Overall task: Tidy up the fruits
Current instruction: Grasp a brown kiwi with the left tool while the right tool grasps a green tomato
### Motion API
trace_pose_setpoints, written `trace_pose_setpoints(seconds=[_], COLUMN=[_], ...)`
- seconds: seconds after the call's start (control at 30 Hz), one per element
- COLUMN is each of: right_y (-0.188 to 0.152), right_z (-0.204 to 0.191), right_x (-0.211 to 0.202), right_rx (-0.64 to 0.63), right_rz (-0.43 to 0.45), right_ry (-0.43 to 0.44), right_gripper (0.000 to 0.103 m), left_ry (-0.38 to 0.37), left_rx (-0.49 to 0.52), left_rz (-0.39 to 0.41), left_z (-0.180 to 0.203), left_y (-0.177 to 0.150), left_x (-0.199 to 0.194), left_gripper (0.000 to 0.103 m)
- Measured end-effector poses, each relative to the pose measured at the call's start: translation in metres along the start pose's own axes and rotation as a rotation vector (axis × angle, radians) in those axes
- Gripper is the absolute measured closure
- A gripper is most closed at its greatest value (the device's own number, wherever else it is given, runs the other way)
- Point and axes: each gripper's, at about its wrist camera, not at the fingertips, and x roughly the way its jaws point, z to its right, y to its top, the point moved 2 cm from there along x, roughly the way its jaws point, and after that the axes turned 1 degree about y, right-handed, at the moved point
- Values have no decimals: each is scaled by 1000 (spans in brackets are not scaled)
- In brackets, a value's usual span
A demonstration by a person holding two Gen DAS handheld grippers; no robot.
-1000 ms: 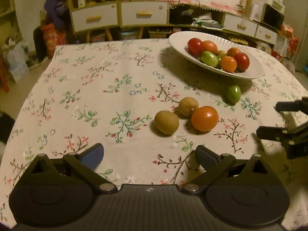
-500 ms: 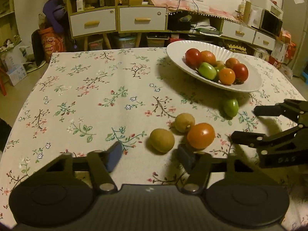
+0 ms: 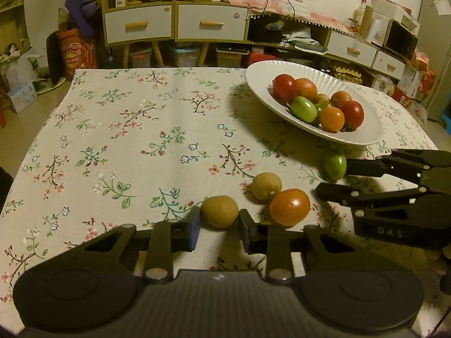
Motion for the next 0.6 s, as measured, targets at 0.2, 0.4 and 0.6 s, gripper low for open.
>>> trace_pose_setpoints(seconds=[0.2,0.4,0.6], right_y=[6,10,11], right_z=[-2,-8,-8], right_x=[5,6,4], right_rx=[10,-11,-5], right_rz=[-6,-22,-30], right_ry=[-15,-15,-11], right_gripper=[73,80,80], left_ry=[-9,-20,-21], left_rx=[-10,-25,-29], left_rz=[-7,-18,-19], left_z=[-2,-2,-2], left_y=[0,1,1], left_x=[-1,-3,-4], left_gripper=[71,71,71])
